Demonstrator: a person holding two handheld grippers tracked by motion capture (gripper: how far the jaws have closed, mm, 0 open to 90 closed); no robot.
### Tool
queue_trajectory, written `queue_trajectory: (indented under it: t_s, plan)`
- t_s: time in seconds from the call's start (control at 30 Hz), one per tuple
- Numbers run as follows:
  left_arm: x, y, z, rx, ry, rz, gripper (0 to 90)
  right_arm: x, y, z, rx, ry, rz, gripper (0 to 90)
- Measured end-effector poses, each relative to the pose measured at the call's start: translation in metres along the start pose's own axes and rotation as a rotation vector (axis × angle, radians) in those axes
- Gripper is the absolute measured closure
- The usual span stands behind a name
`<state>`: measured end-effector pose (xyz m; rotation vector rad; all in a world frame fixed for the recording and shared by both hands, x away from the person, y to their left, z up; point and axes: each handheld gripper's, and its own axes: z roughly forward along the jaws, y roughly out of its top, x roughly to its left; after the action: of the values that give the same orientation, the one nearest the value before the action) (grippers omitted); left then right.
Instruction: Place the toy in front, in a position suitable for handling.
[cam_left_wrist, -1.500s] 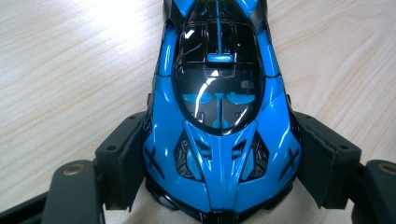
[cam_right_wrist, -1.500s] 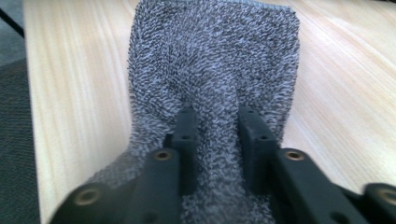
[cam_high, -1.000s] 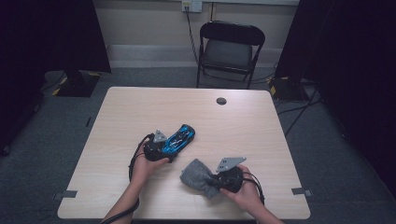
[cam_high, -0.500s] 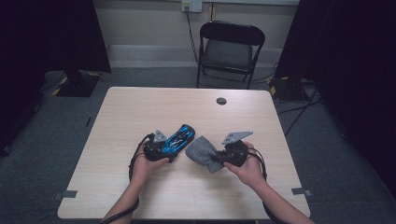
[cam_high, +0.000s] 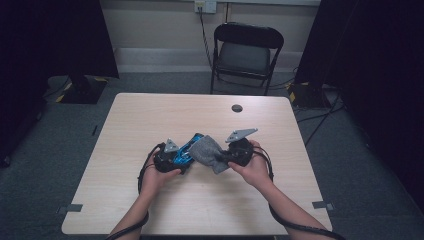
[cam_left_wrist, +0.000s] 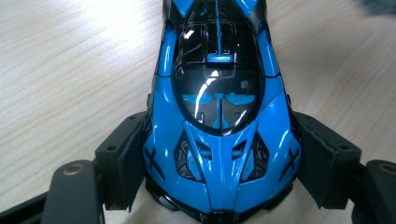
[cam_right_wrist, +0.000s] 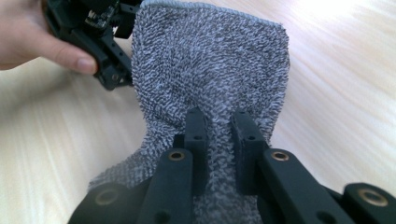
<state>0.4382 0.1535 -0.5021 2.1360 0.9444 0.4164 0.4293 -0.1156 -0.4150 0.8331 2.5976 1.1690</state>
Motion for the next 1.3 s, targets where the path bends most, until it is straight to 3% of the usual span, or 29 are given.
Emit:
queue_trajectory:
  t_s: [0.2, 0.27, 0.4, 0.5, 0.7, 0.9, 1.3]
  plan:
    - [0.000, 0.000, 0.000, 0.000, 0.000, -0.001, 25.6, 0.005, 0.016, 0.022, 0.018, 0.008, -0.023, 79.1]
    - [0.000, 0.000, 0.000, 0.000, 0.000, 0.000, 25.6, 0.006, 0.019, 0.029, 0.018, 0.021, -0.011, 79.1]
    - [-0.001, 0.000, 0.000, -0.002, -0.001, -0.006, 25.6, 0.010, 0.023, 0.047, 0.082, 0.001, -0.041, 79.1]
    - [-0.001, 0.000, 0.000, -0.003, -0.001, -0.010, 25.6, 0.016, 0.025, 0.056, 0.097, 0.011, -0.049, 79.0]
    - [0.000, 0.000, 0.000, -0.002, 0.004, -0.002, 25.6, 0.024, 0.028, 0.075, 0.151, -0.022, -0.081, 78.9]
    - [0.000, 0.000, 0.000, -0.002, 0.004, -0.002, 25.6, 0.020, 0.028, 0.080, 0.166, -0.019, -0.061, 78.8]
    - [-0.001, 0.000, 0.000, -0.003, -0.001, -0.008, 25.6, 0.006, 0.023, 0.073, 0.170, -0.066, -0.038, 78.9]
